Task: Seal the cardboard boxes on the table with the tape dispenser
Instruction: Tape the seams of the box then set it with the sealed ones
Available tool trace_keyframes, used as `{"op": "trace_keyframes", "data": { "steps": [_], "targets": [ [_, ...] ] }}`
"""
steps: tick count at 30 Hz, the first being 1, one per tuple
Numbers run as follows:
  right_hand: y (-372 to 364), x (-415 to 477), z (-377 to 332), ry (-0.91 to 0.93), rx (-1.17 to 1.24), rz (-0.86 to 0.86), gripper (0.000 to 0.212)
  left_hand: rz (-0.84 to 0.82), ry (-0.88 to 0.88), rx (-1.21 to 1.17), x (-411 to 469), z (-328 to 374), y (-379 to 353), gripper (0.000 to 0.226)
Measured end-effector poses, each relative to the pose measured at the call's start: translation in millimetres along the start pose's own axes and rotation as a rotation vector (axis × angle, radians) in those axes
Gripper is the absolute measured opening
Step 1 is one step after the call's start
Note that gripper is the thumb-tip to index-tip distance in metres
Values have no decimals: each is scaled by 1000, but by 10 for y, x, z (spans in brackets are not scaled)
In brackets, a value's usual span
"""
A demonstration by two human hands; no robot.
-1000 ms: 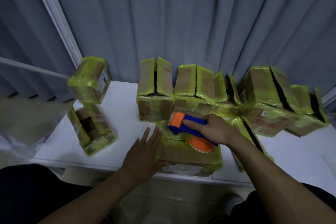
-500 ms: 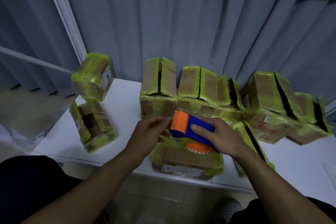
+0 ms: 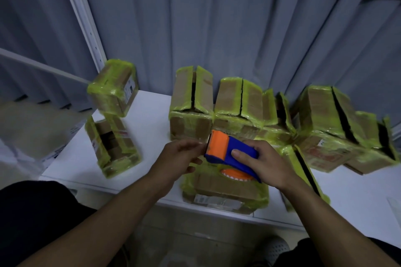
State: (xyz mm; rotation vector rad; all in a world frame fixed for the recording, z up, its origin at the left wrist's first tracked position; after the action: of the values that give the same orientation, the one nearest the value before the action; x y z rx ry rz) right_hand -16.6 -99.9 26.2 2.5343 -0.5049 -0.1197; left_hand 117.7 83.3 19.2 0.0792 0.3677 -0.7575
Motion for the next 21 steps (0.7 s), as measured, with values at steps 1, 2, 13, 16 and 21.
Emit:
{"op": "trace_keyframes", "data": {
  "steps": [1, 2, 13, 16, 21],
  "targets": [
    [1, -3, -8, -2, 3, 6, 65, 7, -15, 16, -2, -4, 13, 10],
    [-1, -4, -18, -1, 1, 8, 65, 13, -18, 9, 4, -13, 28, 9],
    [-58, 66, -201, 31, -218, -6, 58, 58, 41, 132, 77, 81, 319, 10],
    [-26, 104, -218, 35, -328, -9, 78, 124, 47, 137, 126, 123, 512, 9],
    [57, 138, -240, 19, -468, -43, 70, 243, 65, 105, 252, 71, 813, 8]
  ]
}}
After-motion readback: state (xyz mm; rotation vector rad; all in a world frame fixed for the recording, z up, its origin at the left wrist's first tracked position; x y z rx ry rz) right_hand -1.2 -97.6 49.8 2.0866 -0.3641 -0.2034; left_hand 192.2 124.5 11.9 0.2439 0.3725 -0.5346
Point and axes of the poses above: each hand's wrist, its own x-axis towards the middle knuckle, its own y-axis out of the back of the hand, z = x × y, the point moved 3 cm from there along x, towards the middle knuckle
